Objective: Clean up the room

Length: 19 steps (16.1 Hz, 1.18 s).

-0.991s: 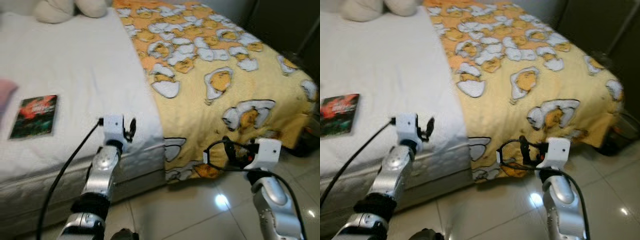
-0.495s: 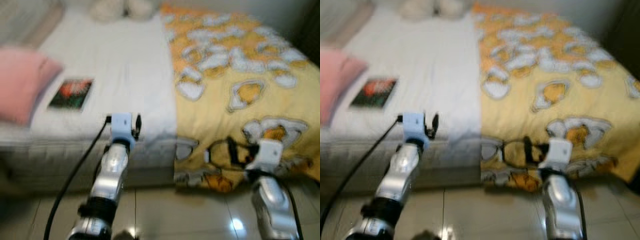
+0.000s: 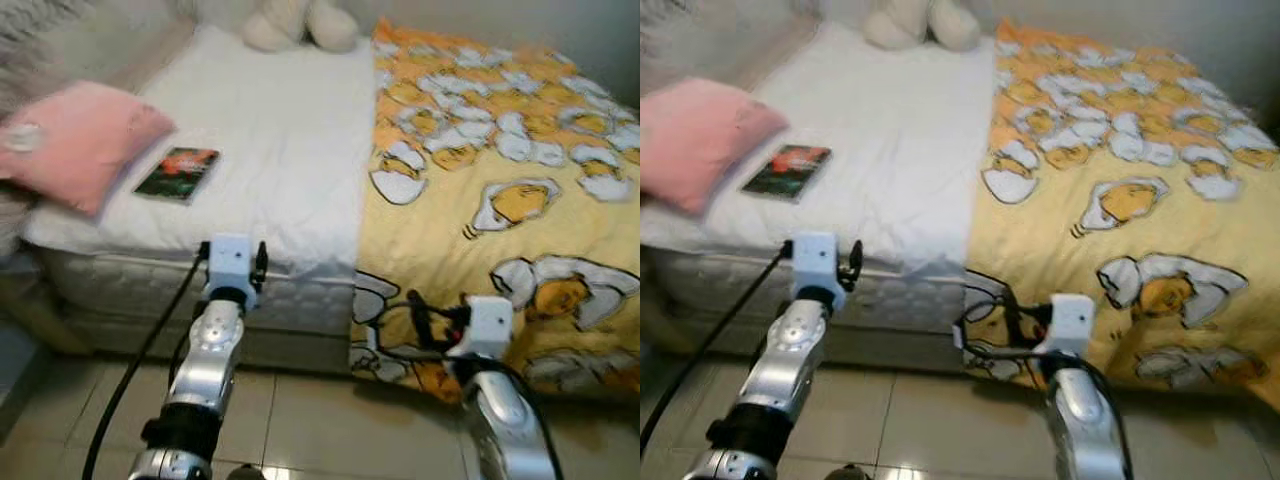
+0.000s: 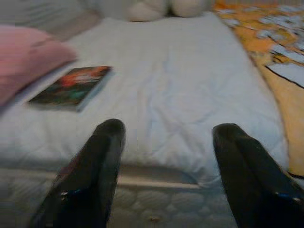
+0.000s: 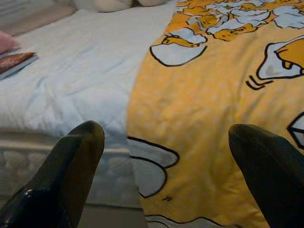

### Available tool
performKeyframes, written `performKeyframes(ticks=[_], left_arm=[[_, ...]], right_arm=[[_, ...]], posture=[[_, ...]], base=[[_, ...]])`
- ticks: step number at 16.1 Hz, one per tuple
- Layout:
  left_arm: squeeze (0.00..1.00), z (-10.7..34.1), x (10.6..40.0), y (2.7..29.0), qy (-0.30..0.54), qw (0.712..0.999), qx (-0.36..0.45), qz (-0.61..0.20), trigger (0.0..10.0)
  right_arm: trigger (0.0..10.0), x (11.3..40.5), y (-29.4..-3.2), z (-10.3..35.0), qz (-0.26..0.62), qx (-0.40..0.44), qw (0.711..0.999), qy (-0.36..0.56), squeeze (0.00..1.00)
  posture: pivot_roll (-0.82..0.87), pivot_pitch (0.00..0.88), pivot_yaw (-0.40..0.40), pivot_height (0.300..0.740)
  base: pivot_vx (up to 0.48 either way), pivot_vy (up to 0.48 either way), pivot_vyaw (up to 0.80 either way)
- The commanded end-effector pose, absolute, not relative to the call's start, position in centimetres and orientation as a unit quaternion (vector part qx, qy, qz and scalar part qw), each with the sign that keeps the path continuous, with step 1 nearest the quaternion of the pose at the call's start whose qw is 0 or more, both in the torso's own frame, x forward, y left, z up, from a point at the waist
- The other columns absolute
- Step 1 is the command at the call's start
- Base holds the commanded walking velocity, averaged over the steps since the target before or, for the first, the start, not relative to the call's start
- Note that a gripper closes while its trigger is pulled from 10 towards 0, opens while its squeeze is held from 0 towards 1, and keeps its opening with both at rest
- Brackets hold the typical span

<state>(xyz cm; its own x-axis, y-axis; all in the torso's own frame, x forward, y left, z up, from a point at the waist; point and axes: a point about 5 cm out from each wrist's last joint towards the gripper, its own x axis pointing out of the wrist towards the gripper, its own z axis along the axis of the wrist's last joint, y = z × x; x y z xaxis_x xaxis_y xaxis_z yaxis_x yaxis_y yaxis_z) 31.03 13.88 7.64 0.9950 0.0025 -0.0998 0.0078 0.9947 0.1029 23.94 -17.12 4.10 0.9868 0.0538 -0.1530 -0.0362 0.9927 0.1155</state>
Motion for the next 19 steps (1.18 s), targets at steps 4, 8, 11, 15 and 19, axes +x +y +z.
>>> performKeyframes(ticks=[4, 8, 11, 15, 19], left_arm=[[1.00, 7.4, 31.5, 13.9, 0.076, 0.996, 0.045, 0.018, 10.0], [1.00, 7.0, 30.4, 15.0, 0.067, 0.996, 0.047, 0.019, 10.0], [1.00, 7.0, 27.0, 15.7, 0.033, 0.997, 0.051, -0.056, 10.0], [1.00, 7.8, 26.0, 14.1, 0.020, 0.994, 0.047, -0.093, 10.0], [0.00, 7.6, 26.9, 14.2, 0.054, 0.993, 0.069, -0.079, 10.0]], right_arm=[[10.0, 24.4, -18.3, 4.3, 0.006, 0.043, 0.997, 0.068, 0.00], [10.0, 24.5, -19.1, 4.5, 0.003, 0.036, 0.997, 0.062, 0.00], [10.0, 23.7, -19.2, 6.4, 0.046, -0.002, 0.999, 0.026, 0.00], [10.0, 23.2, -18.8, 5.3, 0.063, 0.009, 0.997, 0.049, 0.00], [10.0, 23.2, -18.3, 4.8, 0.073, 0.029, 0.995, 0.065, 0.00]], posture=[[0.02, 0.000, 0.003, 0.740], [0.02, 0.000, 0.007, 0.740], [0.02, 0.000, 0.017, 0.740], [0.04, 0.000, 0.016, 0.740], [0.04, 0.000, 0.013, 0.740]], base=[[0.000, 0.000, 0.51], [0.000, 0.000, 0.50], [0.000, 0.000, 0.49], [0.000, 0.000, 0.48], [0.000, 0.000, 0.48]])
